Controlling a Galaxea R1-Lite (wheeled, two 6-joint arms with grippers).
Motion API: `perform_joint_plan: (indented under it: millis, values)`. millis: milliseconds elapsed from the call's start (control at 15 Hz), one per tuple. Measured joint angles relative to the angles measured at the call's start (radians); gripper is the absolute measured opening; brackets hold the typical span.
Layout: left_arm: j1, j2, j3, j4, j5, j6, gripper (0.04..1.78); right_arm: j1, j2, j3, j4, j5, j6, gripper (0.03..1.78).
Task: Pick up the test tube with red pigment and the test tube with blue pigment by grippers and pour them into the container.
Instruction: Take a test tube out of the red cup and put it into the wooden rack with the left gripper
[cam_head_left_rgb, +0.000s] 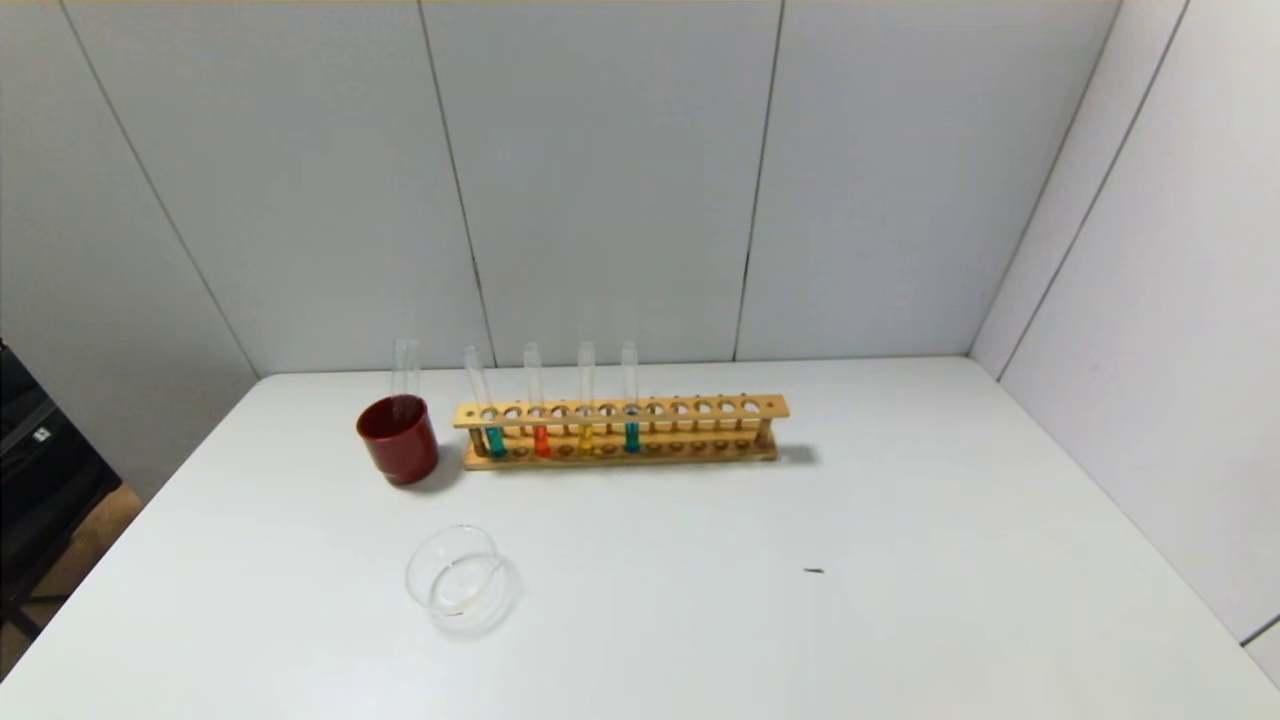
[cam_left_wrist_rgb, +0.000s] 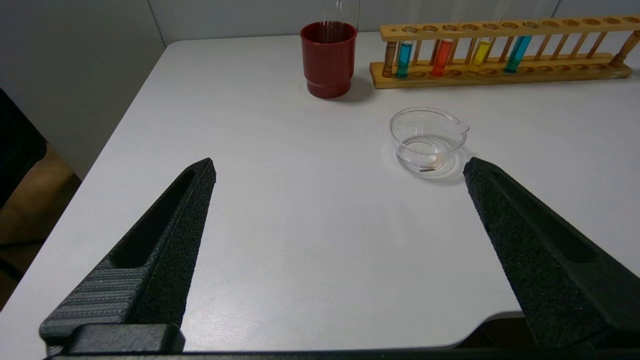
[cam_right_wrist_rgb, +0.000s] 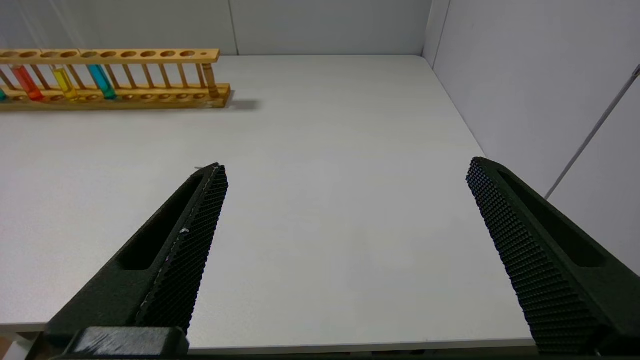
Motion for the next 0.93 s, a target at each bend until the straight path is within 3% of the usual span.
perform_joint_plan:
  millis: [600,800,933]
  values:
    - [-0.003,0.0,0.002,-0.003,-0.007,0.051,1.75,0.0,0.0,0.0,0.0,0.0,0.0,1.75]
    - [-0.004,0.01,-0.036,0.028,-0.063,0.111,1.75,0.0,0.0,0.0,0.0,0.0,0.0,1.75]
    - [-0.004,0.044,-0.16,0.092,-0.151,0.09,1.75,0.0,0.0,0.0,0.0,0.0,0.0,1.75]
